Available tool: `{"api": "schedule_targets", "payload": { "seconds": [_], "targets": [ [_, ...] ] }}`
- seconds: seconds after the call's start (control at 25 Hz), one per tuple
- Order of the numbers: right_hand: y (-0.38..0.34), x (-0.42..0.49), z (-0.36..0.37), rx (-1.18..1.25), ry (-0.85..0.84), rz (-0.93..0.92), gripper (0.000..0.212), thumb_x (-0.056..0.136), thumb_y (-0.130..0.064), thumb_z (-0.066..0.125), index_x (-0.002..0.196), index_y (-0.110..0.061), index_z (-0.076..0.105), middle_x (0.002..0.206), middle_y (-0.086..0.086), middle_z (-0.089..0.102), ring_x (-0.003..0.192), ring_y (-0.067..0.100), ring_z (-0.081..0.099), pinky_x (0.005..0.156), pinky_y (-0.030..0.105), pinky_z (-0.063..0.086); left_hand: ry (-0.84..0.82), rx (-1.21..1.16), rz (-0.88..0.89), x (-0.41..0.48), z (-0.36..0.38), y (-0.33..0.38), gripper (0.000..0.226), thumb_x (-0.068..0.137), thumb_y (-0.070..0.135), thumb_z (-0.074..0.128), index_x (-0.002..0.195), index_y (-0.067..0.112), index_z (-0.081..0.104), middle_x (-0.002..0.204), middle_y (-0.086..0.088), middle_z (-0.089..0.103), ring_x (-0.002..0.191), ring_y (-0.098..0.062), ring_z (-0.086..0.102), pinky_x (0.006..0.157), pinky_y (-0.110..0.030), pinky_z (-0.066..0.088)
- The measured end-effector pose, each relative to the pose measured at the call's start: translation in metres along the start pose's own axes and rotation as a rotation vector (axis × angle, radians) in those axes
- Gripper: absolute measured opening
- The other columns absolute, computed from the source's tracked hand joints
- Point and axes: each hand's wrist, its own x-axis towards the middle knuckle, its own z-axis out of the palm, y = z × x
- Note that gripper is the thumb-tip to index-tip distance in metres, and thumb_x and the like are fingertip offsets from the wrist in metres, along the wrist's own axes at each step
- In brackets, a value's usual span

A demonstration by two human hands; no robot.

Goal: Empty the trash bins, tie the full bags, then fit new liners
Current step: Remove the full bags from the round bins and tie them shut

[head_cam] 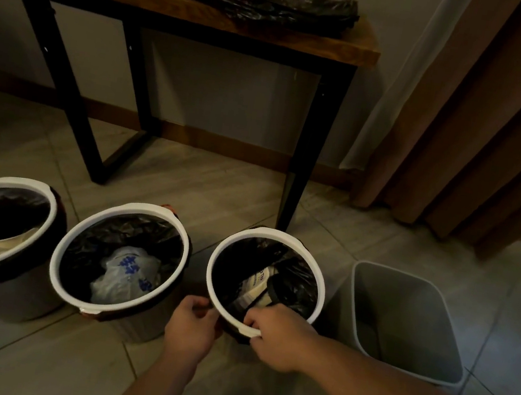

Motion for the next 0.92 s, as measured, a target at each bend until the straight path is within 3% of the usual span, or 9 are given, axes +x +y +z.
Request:
{"api": "schedule_targets", "payload": {
  "seconds": [0.2,0.4,0.56,0.64,0.8,0.92],
  "targets": [
    [0.000,0.000,0.000,0.036,0.024,-0.018,0.023,0.094,-0.025,0.065,0.116,-0.032,0.068,0.110,-0.003,0.065,0.094,0.019,0.063,0.086,0.043,0.059,0.009,0.008,-0.004,0.000,0.000,0.002,0.014,0.093,0.016,0.076,0.103,0.016,0.067,0.093,-0.011,0.077,0.081,-0.028,0.077,0.073,-0.045,0.067],
    [0.000,-0.009,-0.032,0.240,0.104,-0.046,0.036,0.083,-0.023,0.071,0.117,-0.034,0.068,0.100,-0.010,0.072,0.088,0.009,0.069,0.083,0.039,0.063,-0.042,-0.029,-0.022,0.003,0.008,0.000,0.018,0.099,0.019,0.073,0.094,0.006,0.062,0.090,-0.020,0.071,0.076,-0.031,0.070,0.074,-0.047,0.062],
    [0.008,-0.022,-0.074,0.471,0.332,-0.054,0.027,0.087,-0.021,0.078,0.106,-0.039,0.069,0.096,-0.013,0.073,0.086,0.006,0.072,0.077,0.034,0.064,-0.121,-0.184,-0.121,0.002,0.012,-0.003,0.019,0.104,0.020,0.066,0.092,0.011,0.053,0.089,-0.016,0.061,0.084,-0.029,0.060,0.075,-0.044,0.054],
    [0.010,-0.022,-0.095,0.467,0.455,-0.095,0.021,0.092,-0.025,0.078,0.101,-0.041,0.069,0.097,-0.021,0.071,0.085,0.003,0.071,0.073,0.030,0.064,-0.119,-0.183,-0.117,0.004,0.012,-0.004,0.018,0.103,0.019,0.066,0.092,0.012,0.054,0.089,-0.014,0.061,0.084,-0.027,0.061,0.075,-0.043,0.057],
    [0.014,0.008,-0.142,0.386,0.763,-0.114,0.004,0.094,-0.034,0.076,0.098,-0.036,0.075,0.082,-0.014,0.070,0.072,0.001,0.065,0.059,0.015,0.050,-0.126,-0.202,-0.127,0.007,0.011,-0.003,0.017,0.102,0.013,0.066,0.091,0.010,0.054,0.093,-0.018,0.065,0.084,-0.029,0.067,0.067,-0.037,0.060],
    [0.030,0.041,-0.181,0.326,0.945,-0.107,0.017,0.100,-0.039,0.068,0.112,-0.032,0.077,0.095,-0.017,0.071,0.085,0.000,0.063,0.080,0.021,0.052,-0.137,-0.217,-0.130,0.009,0.010,-0.003,0.016,0.102,0.012,0.066,0.094,0.011,0.052,0.099,-0.018,0.064,0.088,-0.028,0.068,0.065,-0.035,0.061]
  ]
}}
